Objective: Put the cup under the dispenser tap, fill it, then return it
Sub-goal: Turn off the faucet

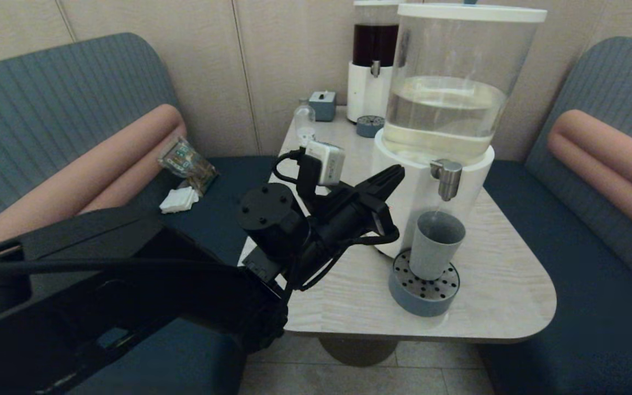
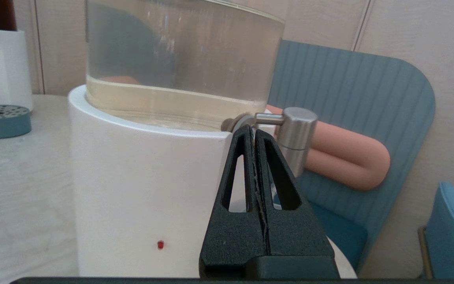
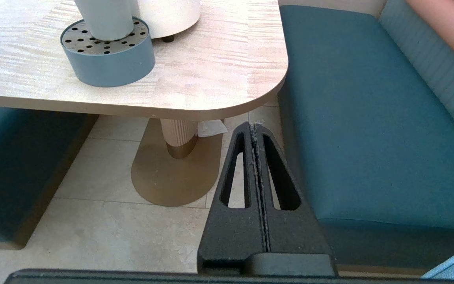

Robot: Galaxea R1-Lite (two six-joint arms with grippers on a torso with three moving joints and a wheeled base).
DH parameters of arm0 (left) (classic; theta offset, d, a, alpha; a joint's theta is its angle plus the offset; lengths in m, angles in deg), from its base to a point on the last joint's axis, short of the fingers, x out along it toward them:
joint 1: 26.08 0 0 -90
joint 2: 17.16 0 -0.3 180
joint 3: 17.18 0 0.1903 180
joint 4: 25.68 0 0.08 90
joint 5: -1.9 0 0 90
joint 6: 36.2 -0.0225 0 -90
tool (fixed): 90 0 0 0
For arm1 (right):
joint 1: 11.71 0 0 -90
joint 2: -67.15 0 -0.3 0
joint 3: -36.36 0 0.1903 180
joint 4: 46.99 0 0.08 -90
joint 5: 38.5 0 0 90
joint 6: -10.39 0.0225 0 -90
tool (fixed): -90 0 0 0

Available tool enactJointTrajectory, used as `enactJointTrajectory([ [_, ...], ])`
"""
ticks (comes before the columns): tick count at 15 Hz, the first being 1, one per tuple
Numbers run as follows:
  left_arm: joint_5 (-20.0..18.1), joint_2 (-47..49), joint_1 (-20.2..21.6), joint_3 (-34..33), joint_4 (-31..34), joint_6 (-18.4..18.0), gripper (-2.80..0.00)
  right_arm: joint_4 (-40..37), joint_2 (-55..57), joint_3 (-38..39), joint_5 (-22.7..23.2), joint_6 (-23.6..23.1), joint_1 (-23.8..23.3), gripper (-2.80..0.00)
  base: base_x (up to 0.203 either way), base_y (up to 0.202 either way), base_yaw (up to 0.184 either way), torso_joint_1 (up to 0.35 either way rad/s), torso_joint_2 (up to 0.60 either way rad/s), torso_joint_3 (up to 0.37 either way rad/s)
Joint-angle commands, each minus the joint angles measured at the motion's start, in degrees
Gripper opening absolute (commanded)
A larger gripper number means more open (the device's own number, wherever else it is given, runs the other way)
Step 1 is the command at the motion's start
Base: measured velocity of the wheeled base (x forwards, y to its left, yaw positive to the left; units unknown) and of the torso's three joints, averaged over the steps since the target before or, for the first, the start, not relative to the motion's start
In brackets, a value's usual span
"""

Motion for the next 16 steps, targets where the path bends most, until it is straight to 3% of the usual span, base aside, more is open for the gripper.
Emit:
enactJointTrajectory([
  [1,-0.08,3.09,-0.43,1.63,-0.45,-0.38,-2.8,-0.04,0.08,0.09,-0.05,-0.04,0.0,-2.8,0.0,0.0,0.0,0.0,0.0,0.0],
  [11,-0.43,3.76,-0.44,5.32,0.04,-0.09,-2.8,0.01,0.08,0.01,-0.01,-0.04,0.0,-2.8,0.0,0.0,0.0,0.0,0.0,0.0],
  [16,-2.04,0.58,-0.35,6.9,9.8,-1.53,-2.8,-0.01,0.08,0.09,-0.02,-0.04,0.0,-2.8,0.0,0.0,0.0,0.0,0.0,0.0],
])
